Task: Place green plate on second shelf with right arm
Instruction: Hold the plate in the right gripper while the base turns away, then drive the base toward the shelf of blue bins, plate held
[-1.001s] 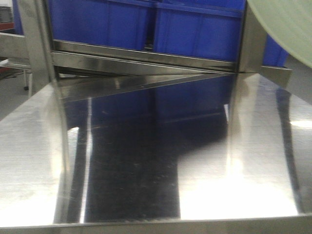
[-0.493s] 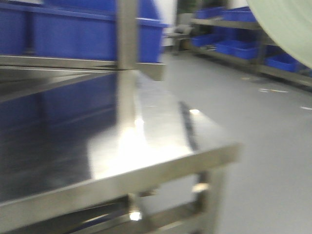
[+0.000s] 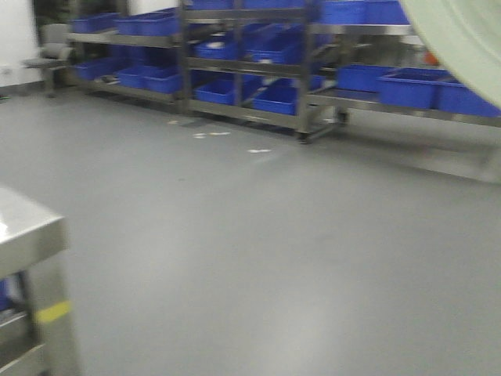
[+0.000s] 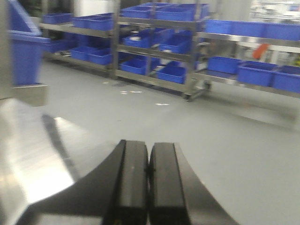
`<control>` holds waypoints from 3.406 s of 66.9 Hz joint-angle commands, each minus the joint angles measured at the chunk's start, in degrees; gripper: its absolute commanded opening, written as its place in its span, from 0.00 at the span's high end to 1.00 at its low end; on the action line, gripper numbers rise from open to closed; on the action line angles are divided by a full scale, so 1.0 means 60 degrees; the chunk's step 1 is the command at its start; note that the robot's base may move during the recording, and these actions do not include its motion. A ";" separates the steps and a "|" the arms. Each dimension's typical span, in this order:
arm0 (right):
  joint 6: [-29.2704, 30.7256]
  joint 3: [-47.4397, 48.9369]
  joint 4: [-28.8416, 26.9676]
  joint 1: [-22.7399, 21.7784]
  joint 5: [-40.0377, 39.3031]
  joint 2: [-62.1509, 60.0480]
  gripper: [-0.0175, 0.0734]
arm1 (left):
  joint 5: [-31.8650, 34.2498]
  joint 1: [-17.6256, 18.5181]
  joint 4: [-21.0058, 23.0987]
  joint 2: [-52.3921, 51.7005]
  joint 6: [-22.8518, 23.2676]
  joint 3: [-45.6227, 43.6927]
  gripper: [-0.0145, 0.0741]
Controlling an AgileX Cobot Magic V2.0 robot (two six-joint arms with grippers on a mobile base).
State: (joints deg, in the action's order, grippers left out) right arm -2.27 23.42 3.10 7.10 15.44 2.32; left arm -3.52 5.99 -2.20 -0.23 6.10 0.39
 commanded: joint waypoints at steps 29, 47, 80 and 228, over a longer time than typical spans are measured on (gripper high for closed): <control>-0.0009 0.0279 0.0007 -0.0030 -0.0994 0.0120 0.75 | 0.0782 0.0003 0.0030 -0.0167 0.0021 0.0390 0.69; -0.0009 0.0279 0.0007 -0.0030 -0.0994 0.0120 0.75 | 0.0782 0.0003 0.0030 -0.0167 0.0021 0.0390 0.69; -0.0009 0.0279 0.0007 -0.0030 -0.0994 0.0120 0.75 | 0.0782 0.0003 0.0030 -0.0167 0.0021 0.0390 0.69; -0.0009 0.0279 0.0007 -0.0031 -0.0994 0.0131 0.75 | 0.0782 0.0003 0.0030 -0.0167 0.0021 0.0390 0.69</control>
State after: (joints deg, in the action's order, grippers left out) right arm -2.27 23.33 3.19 7.10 15.81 2.06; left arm -3.52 5.99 -2.20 -0.23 6.10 0.39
